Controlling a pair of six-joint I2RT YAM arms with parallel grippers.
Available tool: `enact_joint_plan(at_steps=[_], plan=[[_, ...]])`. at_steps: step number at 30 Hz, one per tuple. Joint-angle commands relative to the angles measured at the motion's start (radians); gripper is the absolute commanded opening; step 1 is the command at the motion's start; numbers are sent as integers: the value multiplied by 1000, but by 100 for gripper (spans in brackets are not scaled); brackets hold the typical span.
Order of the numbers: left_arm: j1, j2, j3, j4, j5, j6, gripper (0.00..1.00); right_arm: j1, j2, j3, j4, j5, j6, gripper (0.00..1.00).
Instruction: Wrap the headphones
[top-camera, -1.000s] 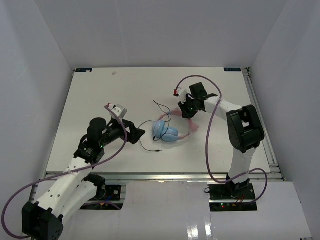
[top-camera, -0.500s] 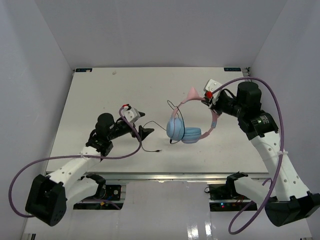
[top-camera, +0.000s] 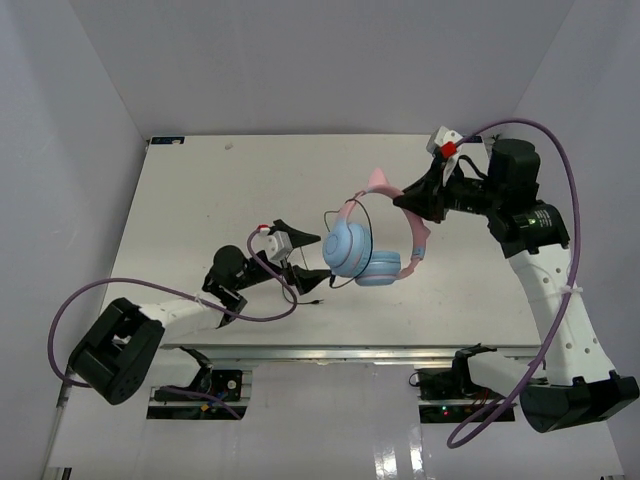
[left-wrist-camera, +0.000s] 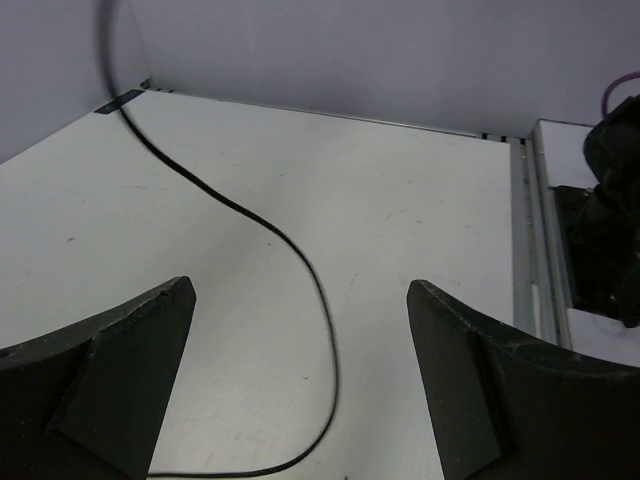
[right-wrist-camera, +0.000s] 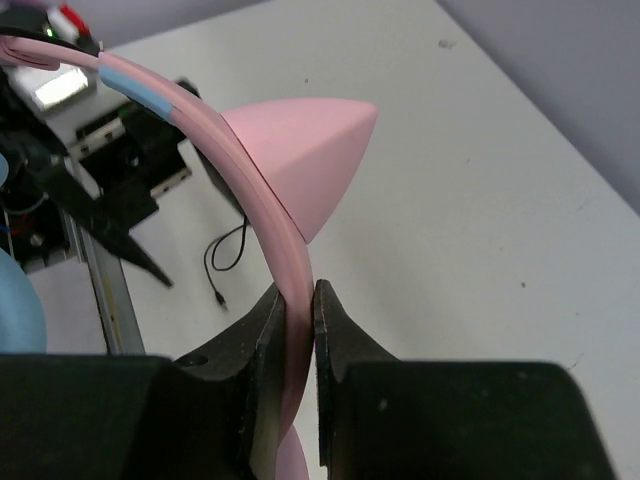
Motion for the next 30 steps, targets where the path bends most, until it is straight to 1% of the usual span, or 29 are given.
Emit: enact_joint_plan(at_steps=[1, 3, 5, 7, 8, 9, 10, 11, 12, 13, 14, 15, 16, 19, 21, 23, 24, 25, 27, 28, 29, 30], plan=[[-84, 68, 19, 142, 3, -51, 98, -35, 14, 113, 152, -96, 242, 8], [-108, 119, 64, 107, -10, -27, 95, -43, 20, 121, 162, -87, 266, 8], [-123, 167, 113, 42, -21, 7, 87, -53, 16, 124, 177, -85, 291, 8], [-130, 216, 165, -29, -59, 36, 59, -61, 11, 129, 187, -73, 308, 8], [-132, 233, 175, -36, -78, 40, 44, -68, 5, 135, 190, -60, 326, 8], [-135, 240, 160, 0, -93, 36, 30, -71, 4, 140, 190, -34, 332, 8], [-139, 239, 144, 17, -119, 33, 22, -77, 2, 144, 190, -18, 341, 8], [-143, 234, 133, 26, -147, 32, 17, -81, 0, 146, 191, 9, 348, 8], [-149, 226, 131, 19, -171, 32, 12, -83, 1, 144, 195, 47, 367, 8], [-158, 216, 135, -5, -186, 32, 5, -83, 4, 141, 202, 81, 404, 8], [-167, 207, 139, -26, -203, 32, 0, -84, 5, 134, 212, 114, 439, 8], [-181, 194, 143, -40, -234, 31, 0, -83, 5, 121, 228, 162, 482, 8], [-203, 180, 148, -55, -278, 28, 0, -81, 6, 104, 245, 240, 539, 8], [-268, 167, 192, -140, -404, 36, 0, -63, 23, 76, 258, 494, 637, 8], [-319, 187, 253, -267, -474, 46, 0, -36, 43, 55, 258, 641, 656, 8], [-358, 208, 322, -374, -499, 52, 0, 20, 60, 32, 285, 842, 600, 8], [-375, 214, 354, -422, -515, 58, 0, 51, 64, -5, 305, 980, 570, 8], [-393, 218, 393, -483, -529, 63, 0, 91, 68, -31, 329, 1046, 539, 8], [-411, 219, 445, -570, -532, 70, 0, 164, 70, -151, 458, 1273, 408, 8], [-420, 220, 483, -636, -531, 75, 0, 182, 72, -186, 499, 1360, 371, 8], [-426, 221, 512, -688, -531, 75, 0, 211, 78, -265, 605, 1408, 278, 8], [-430, 221, 559, -750, -529, 91, 0, 224, 80, -306, 665, 1457, 223, 8]])
